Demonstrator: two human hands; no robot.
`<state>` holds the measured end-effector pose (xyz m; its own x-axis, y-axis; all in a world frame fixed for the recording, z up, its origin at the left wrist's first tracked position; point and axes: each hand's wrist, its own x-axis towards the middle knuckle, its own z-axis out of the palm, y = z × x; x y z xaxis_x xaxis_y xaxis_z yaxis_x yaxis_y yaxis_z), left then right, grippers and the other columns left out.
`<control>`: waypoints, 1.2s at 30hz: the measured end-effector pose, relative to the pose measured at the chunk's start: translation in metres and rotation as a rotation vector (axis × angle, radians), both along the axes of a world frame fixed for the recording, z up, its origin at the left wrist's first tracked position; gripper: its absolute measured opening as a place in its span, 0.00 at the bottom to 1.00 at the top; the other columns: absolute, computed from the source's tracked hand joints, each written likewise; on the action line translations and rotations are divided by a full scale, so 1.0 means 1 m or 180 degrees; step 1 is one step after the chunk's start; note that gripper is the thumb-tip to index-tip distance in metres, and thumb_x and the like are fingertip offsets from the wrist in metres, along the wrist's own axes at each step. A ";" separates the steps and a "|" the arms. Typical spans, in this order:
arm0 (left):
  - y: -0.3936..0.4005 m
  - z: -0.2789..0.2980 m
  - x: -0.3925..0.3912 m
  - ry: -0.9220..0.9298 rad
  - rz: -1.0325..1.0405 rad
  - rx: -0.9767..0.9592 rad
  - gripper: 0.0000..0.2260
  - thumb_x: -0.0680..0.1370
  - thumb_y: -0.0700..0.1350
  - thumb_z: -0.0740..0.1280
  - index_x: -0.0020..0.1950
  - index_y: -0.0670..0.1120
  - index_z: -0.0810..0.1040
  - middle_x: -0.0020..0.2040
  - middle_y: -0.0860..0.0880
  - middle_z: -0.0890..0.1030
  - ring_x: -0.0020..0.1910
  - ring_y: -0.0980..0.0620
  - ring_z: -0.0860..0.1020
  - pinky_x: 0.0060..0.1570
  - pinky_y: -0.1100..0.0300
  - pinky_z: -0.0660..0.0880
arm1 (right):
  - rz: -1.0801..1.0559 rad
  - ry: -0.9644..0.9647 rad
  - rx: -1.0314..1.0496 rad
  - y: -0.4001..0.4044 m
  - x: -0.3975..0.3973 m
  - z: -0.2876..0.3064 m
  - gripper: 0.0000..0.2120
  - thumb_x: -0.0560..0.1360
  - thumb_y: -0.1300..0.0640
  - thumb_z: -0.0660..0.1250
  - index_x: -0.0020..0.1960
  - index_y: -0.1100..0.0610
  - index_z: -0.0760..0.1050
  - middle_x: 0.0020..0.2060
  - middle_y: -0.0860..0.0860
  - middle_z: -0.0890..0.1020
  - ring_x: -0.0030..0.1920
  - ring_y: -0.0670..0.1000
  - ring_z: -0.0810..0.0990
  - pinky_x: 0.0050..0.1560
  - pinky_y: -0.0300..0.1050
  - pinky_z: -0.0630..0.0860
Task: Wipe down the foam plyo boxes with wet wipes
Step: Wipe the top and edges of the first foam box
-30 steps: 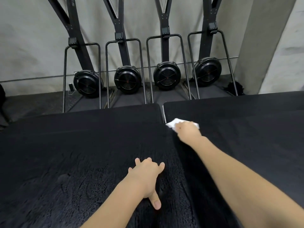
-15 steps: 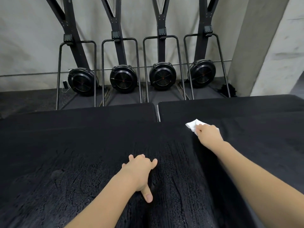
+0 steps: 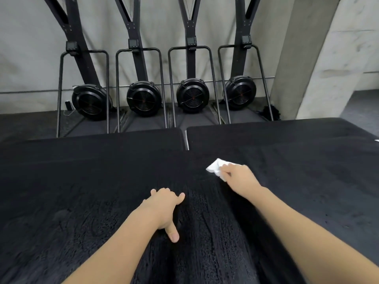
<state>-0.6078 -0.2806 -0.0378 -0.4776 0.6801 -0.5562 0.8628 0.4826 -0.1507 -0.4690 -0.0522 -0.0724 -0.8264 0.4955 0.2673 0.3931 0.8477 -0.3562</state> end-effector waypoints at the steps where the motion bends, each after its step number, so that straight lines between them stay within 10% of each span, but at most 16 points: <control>1: 0.000 0.001 0.000 -0.0008 0.0017 0.0001 0.62 0.63 0.62 0.81 0.82 0.58 0.40 0.80 0.43 0.55 0.78 0.31 0.52 0.68 0.39 0.71 | -0.0073 -0.0001 0.0001 0.004 0.008 0.002 0.12 0.79 0.49 0.62 0.41 0.35 0.77 0.43 0.32 0.81 0.44 0.39 0.78 0.45 0.29 0.70; 9: -0.002 0.011 0.005 -0.0034 -0.0025 0.0064 0.60 0.64 0.62 0.81 0.83 0.56 0.43 0.75 0.44 0.64 0.74 0.38 0.61 0.67 0.43 0.72 | 0.0100 -0.0141 0.0222 -0.057 -0.019 -0.034 0.11 0.81 0.54 0.59 0.50 0.53 0.80 0.45 0.50 0.82 0.45 0.55 0.82 0.45 0.53 0.78; 15: -0.008 0.022 0.015 -0.0043 -0.0124 0.0151 0.55 0.68 0.60 0.79 0.83 0.53 0.44 0.77 0.42 0.64 0.74 0.43 0.63 0.73 0.47 0.62 | 0.0619 0.0175 0.0060 -0.057 0.015 -0.008 0.09 0.81 0.51 0.62 0.50 0.51 0.80 0.47 0.46 0.83 0.49 0.46 0.81 0.52 0.43 0.76; 23: -0.005 0.019 0.011 -0.0051 -0.0059 0.0088 0.57 0.67 0.61 0.79 0.83 0.55 0.44 0.76 0.43 0.67 0.76 0.41 0.62 0.70 0.46 0.68 | -0.0985 -0.0425 0.0623 -0.010 0.028 -0.019 0.10 0.81 0.54 0.58 0.45 0.54 0.75 0.42 0.50 0.80 0.44 0.56 0.80 0.43 0.47 0.75; 30: -0.008 0.024 0.015 -0.0001 -0.0170 0.0197 0.55 0.69 0.60 0.78 0.83 0.52 0.45 0.74 0.44 0.68 0.73 0.44 0.64 0.71 0.49 0.65 | 0.0489 0.0104 0.0176 -0.103 0.036 -0.015 0.14 0.82 0.56 0.60 0.40 0.48 0.61 0.34 0.45 0.67 0.34 0.49 0.73 0.36 0.48 0.74; 33: -0.009 0.024 0.016 -0.0034 -0.0144 0.0262 0.54 0.69 0.60 0.78 0.83 0.53 0.45 0.74 0.45 0.68 0.73 0.44 0.65 0.69 0.52 0.66 | 0.0711 0.0280 0.0094 -0.091 0.069 0.016 0.09 0.82 0.55 0.64 0.46 0.44 0.68 0.37 0.39 0.75 0.39 0.40 0.76 0.42 0.39 0.73; 36: -0.012 0.023 0.018 -0.0036 -0.0136 0.0325 0.54 0.69 0.60 0.78 0.83 0.53 0.46 0.75 0.44 0.68 0.73 0.44 0.66 0.69 0.53 0.66 | -0.0161 0.0050 0.0339 -0.042 0.085 0.009 0.06 0.81 0.52 0.63 0.46 0.50 0.74 0.45 0.47 0.83 0.45 0.51 0.82 0.45 0.47 0.78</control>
<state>-0.5900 -0.2925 -0.0146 -0.4411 0.7531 -0.4882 0.8842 0.4578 -0.0927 -0.3836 -0.0942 -0.0631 -0.7965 0.5045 0.3333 0.4314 0.8604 -0.2715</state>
